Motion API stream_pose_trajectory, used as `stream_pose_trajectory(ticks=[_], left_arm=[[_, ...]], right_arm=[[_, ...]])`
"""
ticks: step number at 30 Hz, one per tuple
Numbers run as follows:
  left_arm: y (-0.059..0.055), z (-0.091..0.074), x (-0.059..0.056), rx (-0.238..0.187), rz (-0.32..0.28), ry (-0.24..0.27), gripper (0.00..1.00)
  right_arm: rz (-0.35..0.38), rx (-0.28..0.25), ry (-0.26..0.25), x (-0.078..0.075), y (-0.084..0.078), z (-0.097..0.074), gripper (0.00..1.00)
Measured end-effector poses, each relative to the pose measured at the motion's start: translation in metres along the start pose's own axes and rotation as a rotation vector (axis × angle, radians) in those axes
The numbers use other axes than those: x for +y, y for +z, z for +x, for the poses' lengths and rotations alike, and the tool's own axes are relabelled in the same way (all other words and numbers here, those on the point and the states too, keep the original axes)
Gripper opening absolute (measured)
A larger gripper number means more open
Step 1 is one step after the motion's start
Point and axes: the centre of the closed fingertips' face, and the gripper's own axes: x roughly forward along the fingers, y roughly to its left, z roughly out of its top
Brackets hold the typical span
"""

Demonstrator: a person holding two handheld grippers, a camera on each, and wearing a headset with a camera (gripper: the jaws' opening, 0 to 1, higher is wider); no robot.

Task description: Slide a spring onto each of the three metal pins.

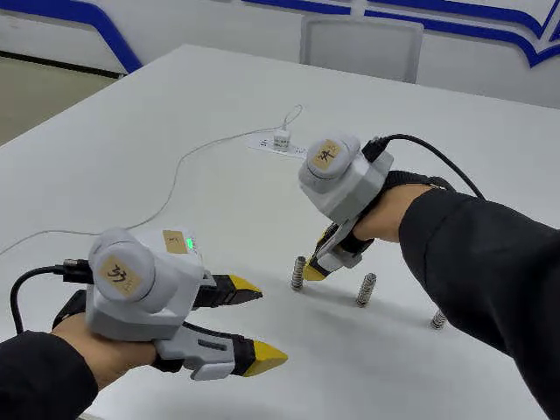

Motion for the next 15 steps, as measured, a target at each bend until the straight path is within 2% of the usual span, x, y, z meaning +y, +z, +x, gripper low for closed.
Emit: stream_pose_trajectory(ticks=[15], left_arm=[[-0.002,0.000,0.000,0.007,0.002,0.001,0.49]], right_arm=[[0.036,-0.083,-0.029,0.015,-0.024,-0.024,0.24]])
